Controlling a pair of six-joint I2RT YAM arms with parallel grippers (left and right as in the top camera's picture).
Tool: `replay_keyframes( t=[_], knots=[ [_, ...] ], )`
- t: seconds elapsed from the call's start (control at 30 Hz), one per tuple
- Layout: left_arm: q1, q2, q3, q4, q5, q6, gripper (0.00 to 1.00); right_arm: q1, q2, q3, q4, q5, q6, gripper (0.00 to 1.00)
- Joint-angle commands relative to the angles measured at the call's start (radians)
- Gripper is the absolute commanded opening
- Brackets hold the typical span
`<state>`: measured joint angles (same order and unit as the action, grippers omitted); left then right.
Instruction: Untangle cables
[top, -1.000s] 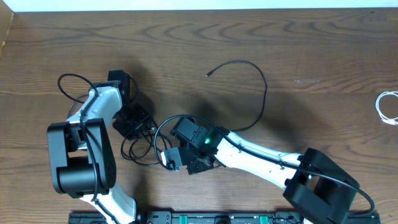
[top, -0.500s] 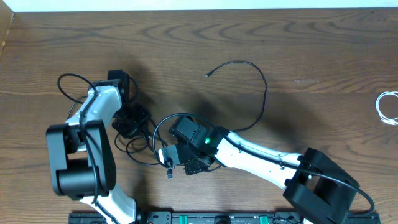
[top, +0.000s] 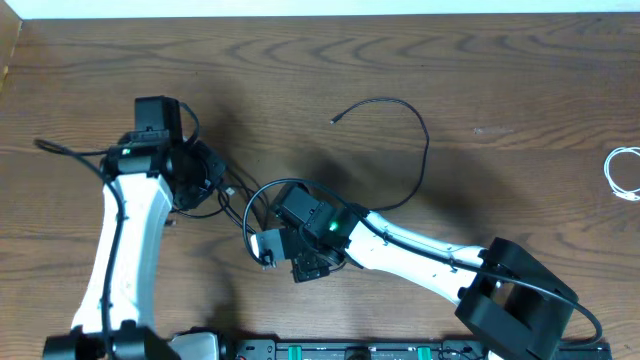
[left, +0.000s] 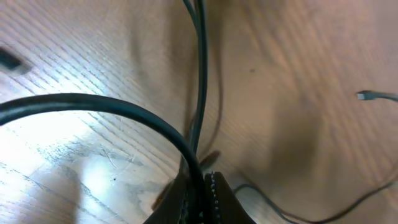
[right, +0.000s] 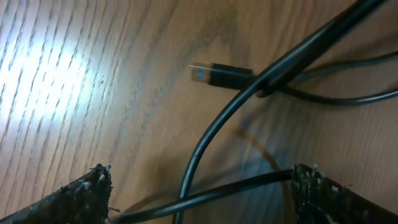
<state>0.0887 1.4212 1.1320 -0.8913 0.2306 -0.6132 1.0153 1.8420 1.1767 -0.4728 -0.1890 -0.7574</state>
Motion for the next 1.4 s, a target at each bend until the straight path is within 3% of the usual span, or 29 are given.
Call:
replay_keyframes(
  t=[0.0,0.47,0.77,1.03,1.07,1.1,1.13,1.27,1.37],
  knots=[
    [0.0,-0.041,0.023,-0.005,-0.003,-0.002,0.08,0.004,0.003,0.0,0.008,-0.047,0.028,0.88],
    [0.0,-0.056,0.023,0.006,0.053,-0.001,0.08,-0.015,0.002,0.001,0.147,-0.072,0.188,0.99],
    [0.001,-0.056,0.023,0.015,0.116,-0.002,0.08,-0.013,0.018,0.0,0.124,-0.077,0.188,0.94],
    [0.057,-0.056,0.023,0.059,0.216,-0.062,0.08,-0.013,0.072,0.0,0.146,-0.085,0.188,0.61],
    [0.072,-0.056,0.023,0.06,0.224,-0.066,0.08,-0.013,0.072,0.0,0.149,-0.076,0.188,0.44],
    [0.089,-0.056,0.023,0.06,0.235,-0.066,0.08,-0.014,0.072,0.0,0.152,-0.054,0.189,0.18],
    [0.106,-0.056,0.023,0.06,0.244,-0.065,0.08,-0.015,0.071,0.0,0.154,-0.014,0.198,0.01],
    [0.179,-0.056,0.023,0.055,0.257,-0.06,0.08,-0.023,0.068,0.0,0.146,0.217,0.281,0.01],
    [0.217,-0.056,0.023,0.039,0.26,-0.056,0.08,-0.041,0.062,0.0,0.117,0.282,0.282,0.01]
  ],
)
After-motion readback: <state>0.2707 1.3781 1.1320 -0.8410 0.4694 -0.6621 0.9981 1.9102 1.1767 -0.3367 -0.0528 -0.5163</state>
